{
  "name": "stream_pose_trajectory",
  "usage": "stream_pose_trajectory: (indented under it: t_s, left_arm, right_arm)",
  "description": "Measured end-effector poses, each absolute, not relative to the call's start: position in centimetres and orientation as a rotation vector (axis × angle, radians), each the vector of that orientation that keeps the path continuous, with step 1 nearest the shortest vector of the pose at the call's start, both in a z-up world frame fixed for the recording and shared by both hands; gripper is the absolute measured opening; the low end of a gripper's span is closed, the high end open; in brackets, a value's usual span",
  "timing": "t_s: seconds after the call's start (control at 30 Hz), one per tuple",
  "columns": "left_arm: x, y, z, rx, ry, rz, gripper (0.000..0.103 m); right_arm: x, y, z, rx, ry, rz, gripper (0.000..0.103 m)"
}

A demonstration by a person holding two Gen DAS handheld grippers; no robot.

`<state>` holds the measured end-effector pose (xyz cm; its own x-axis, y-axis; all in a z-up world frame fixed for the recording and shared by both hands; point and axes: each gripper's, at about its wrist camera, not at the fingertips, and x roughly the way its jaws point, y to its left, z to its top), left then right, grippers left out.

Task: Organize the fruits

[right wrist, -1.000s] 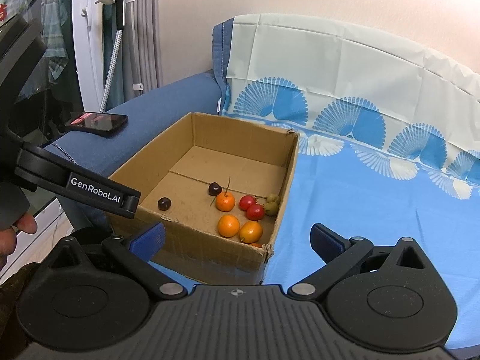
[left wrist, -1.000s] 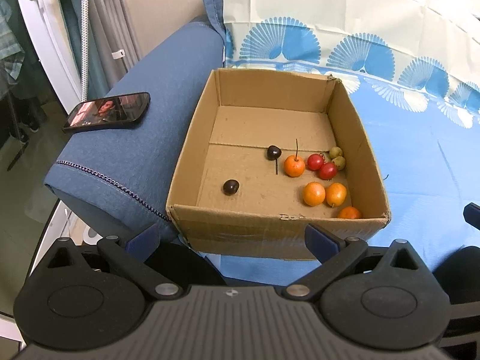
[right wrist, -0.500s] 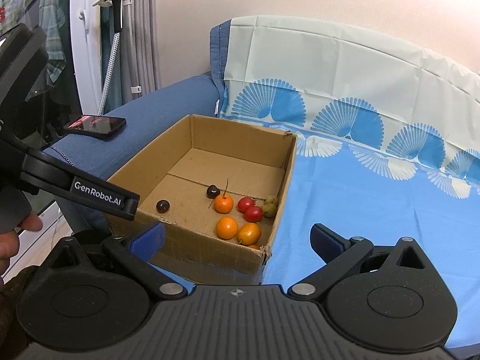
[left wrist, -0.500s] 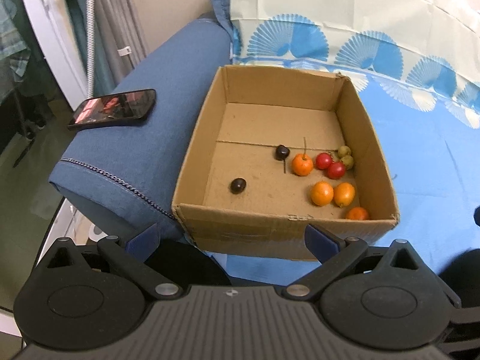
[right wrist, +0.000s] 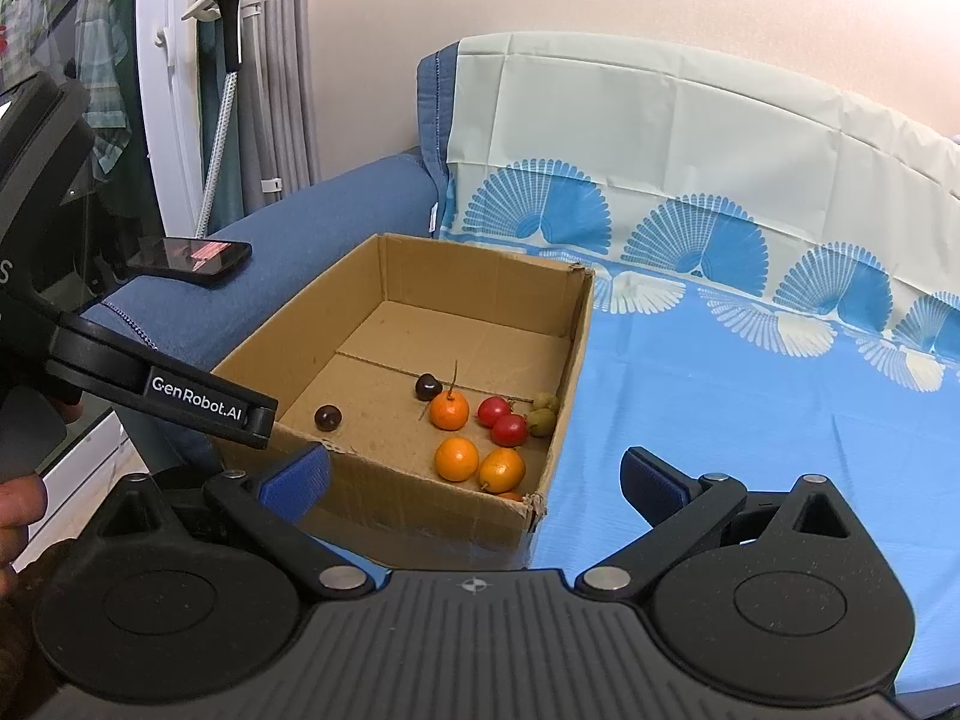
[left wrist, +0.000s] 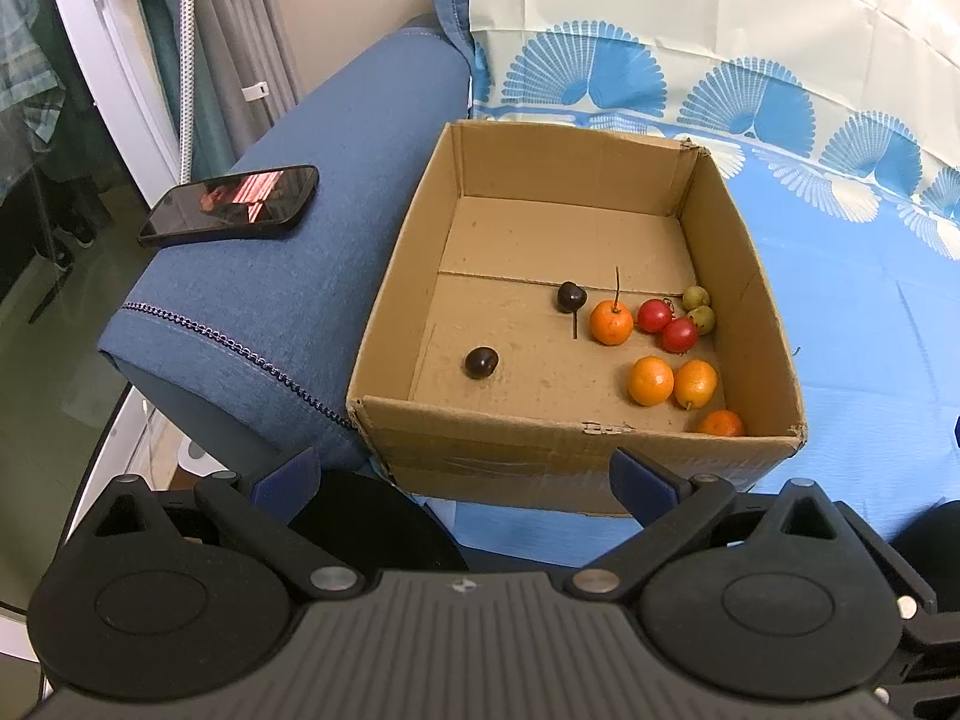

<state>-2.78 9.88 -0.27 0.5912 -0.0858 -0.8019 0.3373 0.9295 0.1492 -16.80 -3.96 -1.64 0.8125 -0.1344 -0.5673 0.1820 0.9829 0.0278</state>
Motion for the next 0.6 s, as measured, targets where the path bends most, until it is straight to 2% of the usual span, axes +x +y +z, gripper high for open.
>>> stream_pose_trajectory:
  t_s: [0.6]
  left_arm:
    - [-2.77,9.84,-0.36,0.309,0.912,-0.247,0.103]
  right_arm:
    - [-16.84,-3.87,-1.47,0.092,0.593,-0.169,0.102]
